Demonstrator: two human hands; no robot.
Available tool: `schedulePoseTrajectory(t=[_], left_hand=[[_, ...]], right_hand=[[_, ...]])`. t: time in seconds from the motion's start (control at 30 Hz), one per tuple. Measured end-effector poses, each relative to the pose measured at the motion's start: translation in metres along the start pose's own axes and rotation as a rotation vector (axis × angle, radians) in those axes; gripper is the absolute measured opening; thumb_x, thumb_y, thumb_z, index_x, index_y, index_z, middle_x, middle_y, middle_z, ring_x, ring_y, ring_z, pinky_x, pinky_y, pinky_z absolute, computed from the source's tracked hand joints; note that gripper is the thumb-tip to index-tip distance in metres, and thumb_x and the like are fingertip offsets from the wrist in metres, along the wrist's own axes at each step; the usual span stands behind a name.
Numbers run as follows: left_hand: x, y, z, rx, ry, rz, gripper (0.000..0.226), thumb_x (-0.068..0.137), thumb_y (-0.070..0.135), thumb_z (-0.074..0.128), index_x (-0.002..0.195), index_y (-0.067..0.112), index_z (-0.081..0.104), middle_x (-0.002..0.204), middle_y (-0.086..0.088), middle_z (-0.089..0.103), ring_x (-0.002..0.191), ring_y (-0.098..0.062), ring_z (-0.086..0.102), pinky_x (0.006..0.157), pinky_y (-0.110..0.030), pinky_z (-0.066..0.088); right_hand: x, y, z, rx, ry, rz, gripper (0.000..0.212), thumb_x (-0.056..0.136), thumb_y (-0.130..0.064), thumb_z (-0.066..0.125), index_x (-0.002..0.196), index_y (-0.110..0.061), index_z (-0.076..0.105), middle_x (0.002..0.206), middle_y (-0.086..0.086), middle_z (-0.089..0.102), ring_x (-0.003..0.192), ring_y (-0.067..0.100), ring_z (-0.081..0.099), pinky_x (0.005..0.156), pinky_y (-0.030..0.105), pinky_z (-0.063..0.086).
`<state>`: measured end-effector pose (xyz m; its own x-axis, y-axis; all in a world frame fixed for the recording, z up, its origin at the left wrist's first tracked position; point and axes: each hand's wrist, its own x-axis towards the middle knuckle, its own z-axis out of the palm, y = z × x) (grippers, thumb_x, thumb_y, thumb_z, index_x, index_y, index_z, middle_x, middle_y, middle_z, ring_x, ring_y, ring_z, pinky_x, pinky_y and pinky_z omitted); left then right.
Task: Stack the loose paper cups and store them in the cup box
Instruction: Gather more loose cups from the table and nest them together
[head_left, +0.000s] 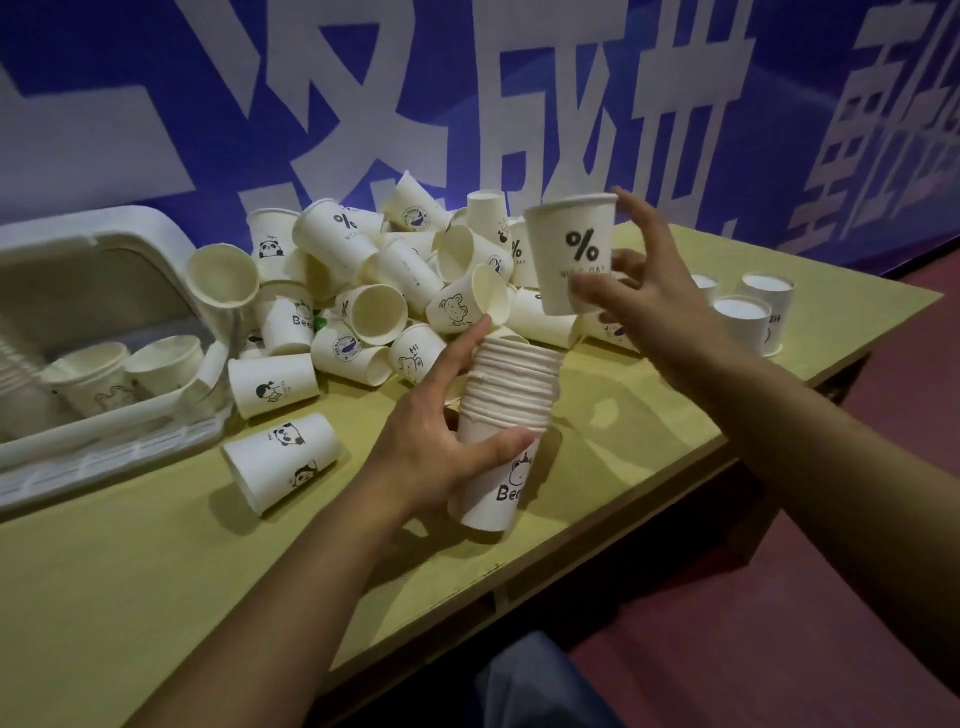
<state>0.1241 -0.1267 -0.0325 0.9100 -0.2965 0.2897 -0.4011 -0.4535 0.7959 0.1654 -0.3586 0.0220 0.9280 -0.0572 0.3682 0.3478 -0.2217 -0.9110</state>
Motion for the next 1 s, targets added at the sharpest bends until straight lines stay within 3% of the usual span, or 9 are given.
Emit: schedulePoseTrajectory(t=[0.07, 0.17, 0.23, 0.3, 0.4, 0.47, 0.6, 0.83, 1.0], left_hand=[[-0.003, 0.002, -0.002, 0.015, 0.016, 0.008, 0.100, 0.070, 0.048, 0.084, 0.137, 0.075, 0.016, 0.112, 0.054, 0.043, 0.096, 0.013, 0.060, 0.079, -0.015, 0.054], [-0.012, 0.005, -0.008, -0.001, 0.079, -0.007, 0.112, 0.060, 0.062, 0.082, 0.142, 0.072, 0.007, 0.122, 0.039, 0.041, 0.112, -0.010, 0.061, 0.090, -0.039, 0.057], [-0.019, 0.000, -0.013, -0.011, 0.134, -0.007, 0.118, 0.058, 0.066, 0.084, 0.142, 0.073, 0.002, 0.134, 0.027, 0.043, 0.119, -0.018, 0.059, 0.094, -0.048, 0.056], [-0.026, -0.007, -0.020, -0.042, 0.211, -0.006, 0.118, 0.057, 0.062, 0.083, 0.143, 0.072, 0.002, 0.141, 0.020, 0.044, 0.118, -0.013, 0.061, 0.096, -0.048, 0.055], [-0.036, -0.020, -0.033, -0.019, 0.295, -0.003, 0.114, 0.066, 0.050, 0.087, 0.143, 0.072, 0.005, 0.133, 0.031, 0.043, 0.107, 0.015, 0.056, 0.092, -0.031, 0.054], [-0.042, -0.027, -0.041, -0.008, 0.315, -0.005, 0.107, 0.071, 0.041, 0.088, 0.137, 0.075, 0.012, 0.126, 0.036, 0.043, 0.101, 0.023, 0.054, 0.084, -0.021, 0.050], [-0.054, -0.027, -0.055, -0.009, 0.326, -0.056, 0.093, 0.058, 0.058, 0.082, 0.128, 0.078, 0.023, 0.122, 0.034, 0.048, 0.095, 0.010, 0.062, 0.084, -0.030, 0.056], [-0.065, -0.028, -0.070, 0.011, 0.339, -0.073, 0.086, 0.058, 0.060, 0.078, 0.126, 0.077, 0.029, 0.122, 0.030, 0.053, 0.097, -0.004, 0.067, 0.085, -0.041, 0.060], [-0.072, -0.031, -0.080, 0.016, 0.312, -0.072, 0.089, 0.059, 0.056, 0.080, 0.134, 0.069, 0.034, 0.125, 0.024, 0.056, 0.100, -0.004, 0.067, 0.087, -0.041, 0.060]], right_hand=[[-0.009, -0.015, 0.015, 0.060, -0.071, -0.026, 0.080, 0.087, -0.018, 0.071, 0.147, -0.043, 0.023, 0.121, 0.003, 0.054, 0.098, 0.014, 0.064, 0.066, 0.022, 0.058], [-0.023, -0.017, 0.039, 0.014, -0.214, -0.016, 0.074, 0.088, -0.027, 0.071, 0.145, -0.044, 0.026, 0.117, -0.003, 0.055, 0.099, 0.014, 0.065, 0.078, 0.033, 0.059], [-0.030, -0.009, 0.053, -0.033, -0.251, -0.051, 0.056, 0.092, -0.037, 0.063, 0.141, -0.043, 0.038, 0.120, -0.007, 0.060, 0.104, 0.007, 0.064, 0.088, 0.035, 0.055], [-0.031, -0.002, 0.060, -0.118, -0.235, -0.116, 0.033, 0.098, -0.037, 0.053, 0.131, -0.039, 0.056, 0.118, -0.019, 0.061, 0.104, -0.003, 0.058, 0.090, 0.029, 0.050], [-0.024, 0.010, 0.060, -0.327, -0.257, -0.169, 0.025, 0.096, -0.034, 0.056, 0.119, -0.037, 0.067, 0.121, -0.017, 0.058, 0.108, -0.001, 0.054, 0.088, 0.022, 0.045], [-0.019, 0.020, 0.058, -0.586, -0.340, -0.227, 0.032, 0.091, -0.037, 0.063, 0.123, -0.038, 0.063, 0.129, -0.012, 0.056, 0.116, 0.008, 0.050, 0.094, 0.030, 0.043], [-0.016, 0.037, 0.062, -1.037, -0.524, -0.275, 0.053, 0.087, -0.042, 0.066, 0.136, -0.044, 0.048, 0.145, -0.013, 0.045, 0.135, 0.020, 0.033, 0.105, 0.047, 0.032], [-0.010, 0.041, 0.072, -1.352, -0.552, -0.377, 0.079, 0.085, -0.045, 0.069, 0.149, -0.046, 0.022, 0.156, -0.012, 0.030, 0.143, 0.021, 0.022, 0.110, 0.047, 0.023], [-0.006, 0.033, 0.077, -1.199, -0.439, -0.468, 0.072, 0.079, -0.052, 0.071, 0.142, -0.040, 0.037, 0.140, -0.005, 0.048, 0.123, 0.023, 0.042, 0.099, 0.045, 0.032]])
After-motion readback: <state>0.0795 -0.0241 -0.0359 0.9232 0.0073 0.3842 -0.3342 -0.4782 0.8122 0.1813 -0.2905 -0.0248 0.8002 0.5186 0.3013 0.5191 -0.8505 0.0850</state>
